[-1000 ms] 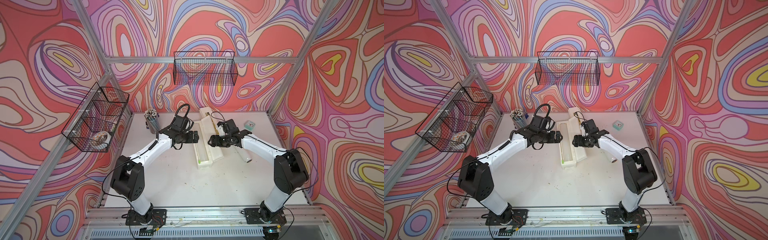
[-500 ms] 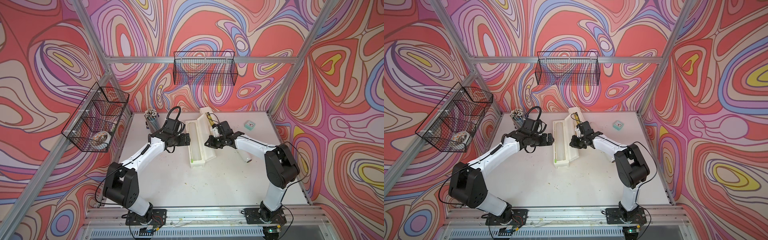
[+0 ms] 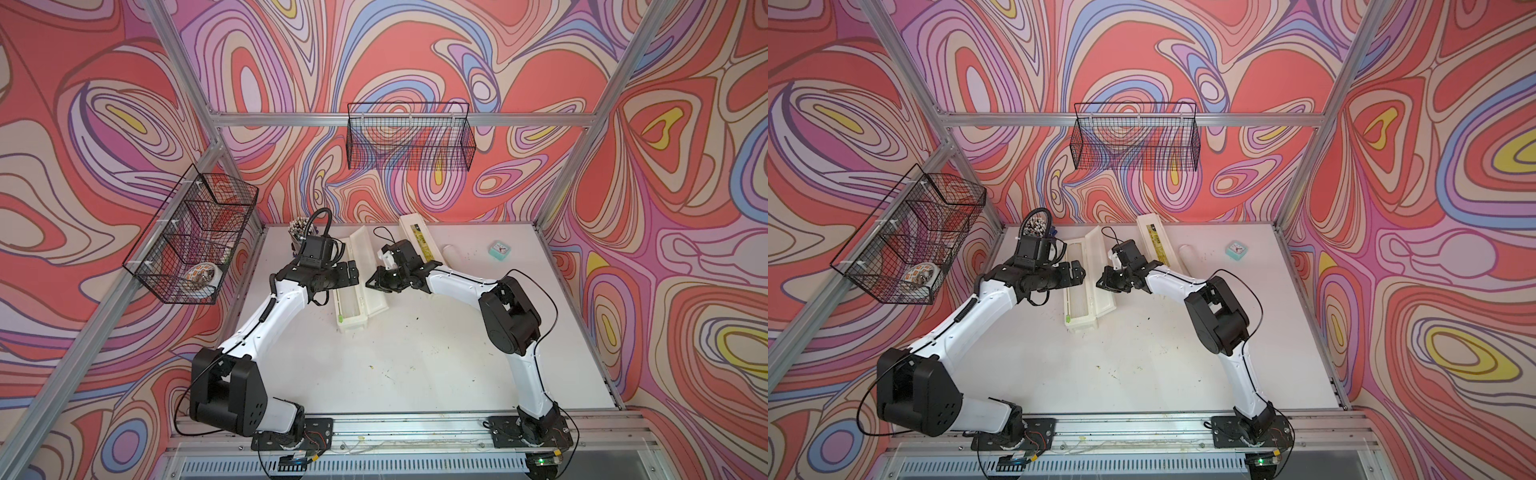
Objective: Put plastic wrap rolls into dispensers
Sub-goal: Move the plastic wrap cutting box to the center of the board.
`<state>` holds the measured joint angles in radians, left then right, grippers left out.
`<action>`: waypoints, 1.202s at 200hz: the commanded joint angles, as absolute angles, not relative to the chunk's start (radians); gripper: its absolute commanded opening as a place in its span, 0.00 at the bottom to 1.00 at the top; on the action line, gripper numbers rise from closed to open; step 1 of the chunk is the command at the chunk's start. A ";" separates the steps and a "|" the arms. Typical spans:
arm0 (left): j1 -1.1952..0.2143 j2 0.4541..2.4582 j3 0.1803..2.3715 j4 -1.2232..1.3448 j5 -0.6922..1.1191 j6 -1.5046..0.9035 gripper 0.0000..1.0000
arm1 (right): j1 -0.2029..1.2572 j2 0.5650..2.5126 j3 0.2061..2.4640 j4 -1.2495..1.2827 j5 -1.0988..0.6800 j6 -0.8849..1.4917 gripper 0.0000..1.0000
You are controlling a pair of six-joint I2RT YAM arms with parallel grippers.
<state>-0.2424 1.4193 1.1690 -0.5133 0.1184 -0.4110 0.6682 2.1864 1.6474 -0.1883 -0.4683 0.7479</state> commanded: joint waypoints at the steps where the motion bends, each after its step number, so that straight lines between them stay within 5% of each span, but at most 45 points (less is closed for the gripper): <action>1: -0.231 1.400 1.173 -0.554 0.104 -0.382 0.94 | 0.683 2.205 1.657 -0.177 -0.380 0.775 0.36; 23: -0.230 1.402 1.188 -0.558 0.108 -0.377 0.94 | 0.683 2.163 1.690 -0.303 -0.290 0.671 0.74; 33: -0.231 1.404 1.196 -0.556 0.113 -0.375 0.94 | 0.682 2.134 1.715 -0.364 -0.241 0.607 0.98; 109: -0.231 1.443 1.229 -0.528 0.185 -0.403 0.94 | 0.538 2.047 1.814 -0.624 0.015 0.339 0.98; 240: -0.232 1.433 1.215 -0.560 0.146 -0.386 0.95 | 0.400 2.506 2.278 -0.703 0.134 0.181 0.98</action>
<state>-0.2344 1.4353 1.2106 -0.5293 0.1677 -0.3985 0.4061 2.4248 2.2051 -0.6323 0.1238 0.2008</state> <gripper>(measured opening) 0.947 0.983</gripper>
